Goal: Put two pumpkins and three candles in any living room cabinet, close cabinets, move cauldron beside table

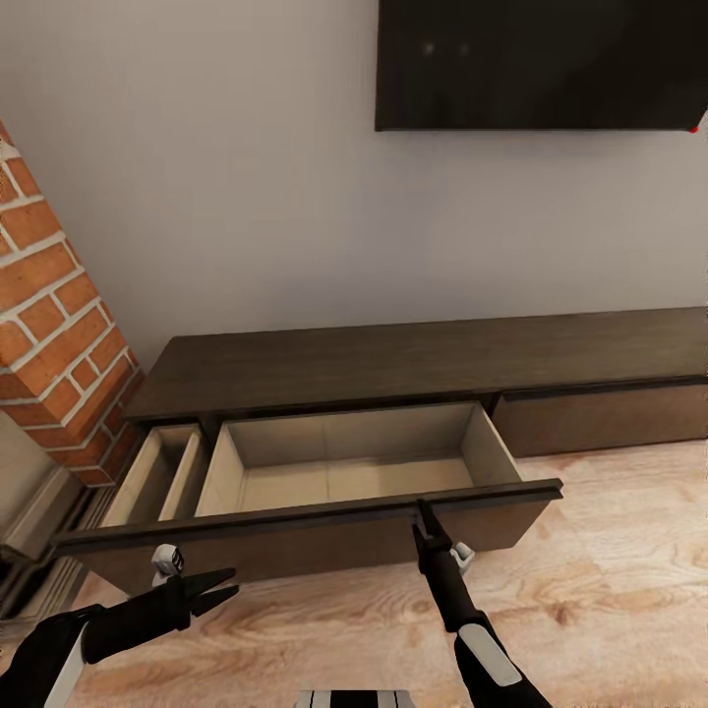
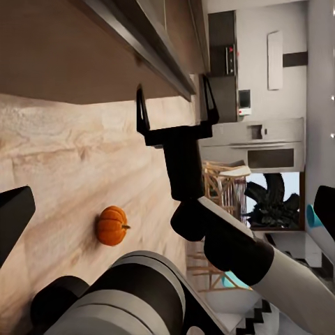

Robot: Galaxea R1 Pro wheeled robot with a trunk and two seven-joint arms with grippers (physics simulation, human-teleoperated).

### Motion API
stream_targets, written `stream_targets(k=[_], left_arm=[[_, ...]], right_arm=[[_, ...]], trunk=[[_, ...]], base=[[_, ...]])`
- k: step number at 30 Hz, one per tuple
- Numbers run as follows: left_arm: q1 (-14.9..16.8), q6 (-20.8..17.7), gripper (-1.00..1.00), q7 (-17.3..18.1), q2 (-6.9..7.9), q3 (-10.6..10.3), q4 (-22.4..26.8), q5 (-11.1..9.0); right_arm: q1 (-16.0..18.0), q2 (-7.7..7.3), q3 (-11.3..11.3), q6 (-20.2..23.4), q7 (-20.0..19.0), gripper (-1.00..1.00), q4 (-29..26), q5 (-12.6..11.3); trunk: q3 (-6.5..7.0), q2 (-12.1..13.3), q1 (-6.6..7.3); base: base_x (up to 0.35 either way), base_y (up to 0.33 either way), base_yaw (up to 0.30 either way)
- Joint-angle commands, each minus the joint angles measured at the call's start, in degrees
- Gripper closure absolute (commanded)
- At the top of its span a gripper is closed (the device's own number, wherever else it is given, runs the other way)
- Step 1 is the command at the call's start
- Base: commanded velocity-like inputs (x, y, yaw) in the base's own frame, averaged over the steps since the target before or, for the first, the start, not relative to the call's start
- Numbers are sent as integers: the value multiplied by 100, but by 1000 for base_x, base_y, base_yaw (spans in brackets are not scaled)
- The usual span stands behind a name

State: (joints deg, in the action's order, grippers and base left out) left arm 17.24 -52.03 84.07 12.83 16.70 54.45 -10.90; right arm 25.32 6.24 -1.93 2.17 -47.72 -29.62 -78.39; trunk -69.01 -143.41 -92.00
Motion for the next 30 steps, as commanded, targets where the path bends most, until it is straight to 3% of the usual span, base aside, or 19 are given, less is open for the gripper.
stream_targets(k=[1, 16, 20, 23, 28, 30], left_arm=[[1, 0, -100, 1, 0, 0, 1, 0], [-1, 0, -100, -8, 2, 2, 1, 1], [-1, -4, -100, -14, 7, 6, 0, 0], [-2, -15, -100, -27, 29, 30, -4, -5], [-2, -37, -100, -162, 64, 61, -26, -8], [-2, -64, -100, -397, 73, 138, -29, -8]], right_arm=[[0, 0, 0, 1, 0, -100, 0, 0], [2, 0, -2, 12, 12, -100, 0, 0], [32, 0, -16, 327, 156, -100, 0, 13], [55, -7, -25, 1134, 1038, -100, -24, 28], [82, -4, -20, 1545, 1633, -100, -50, 20], [91, 3, -15, 1730, 2013, -100, -53, 13]], trunk=[[0, 0, 0], [0, 0, 0], [0, 0, 0], [0, 0, 0], [0, 0, 0], [0, 0, 0]], base=[[-151, 0, 0], [-245, 0, 0], [-270, 0, 0], [-251, 0, 0], [-71, 0, 0], [-19, 0, 0]])
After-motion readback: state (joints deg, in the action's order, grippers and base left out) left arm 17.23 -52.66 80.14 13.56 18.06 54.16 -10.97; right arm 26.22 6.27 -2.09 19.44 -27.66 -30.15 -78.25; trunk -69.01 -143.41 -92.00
